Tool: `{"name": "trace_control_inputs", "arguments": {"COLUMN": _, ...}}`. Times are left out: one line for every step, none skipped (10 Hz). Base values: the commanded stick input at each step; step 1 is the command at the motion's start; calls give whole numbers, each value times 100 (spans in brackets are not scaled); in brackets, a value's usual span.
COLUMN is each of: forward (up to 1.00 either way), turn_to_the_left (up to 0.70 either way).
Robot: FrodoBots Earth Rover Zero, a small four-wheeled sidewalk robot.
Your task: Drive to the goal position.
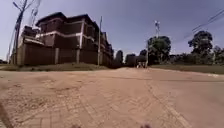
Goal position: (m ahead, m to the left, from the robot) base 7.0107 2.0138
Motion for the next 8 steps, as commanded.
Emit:
{"name": "trace_control_inputs", "arguments": {"forward": 30, "turn_to_the_left": 0}}
{"name": "trace_control_inputs", "arguments": {"forward": 30, "turn_to_the_left": 0}}
{"name": "trace_control_inputs", "arguments": {"forward": 30, "turn_to_the_left": 0}}
{"name": "trace_control_inputs", "arguments": {"forward": 30, "turn_to_the_left": 0}}
{"name": "trace_control_inputs", "arguments": {"forward": 30, "turn_to_the_left": 0}}
{"name": "trace_control_inputs", "arguments": {"forward": 30, "turn_to_the_left": 0}}
{"name": "trace_control_inputs", "arguments": {"forward": 30, "turn_to_the_left": 0}}
{"name": "trace_control_inputs", "arguments": {"forward": 30, "turn_to_the_left": 0}}
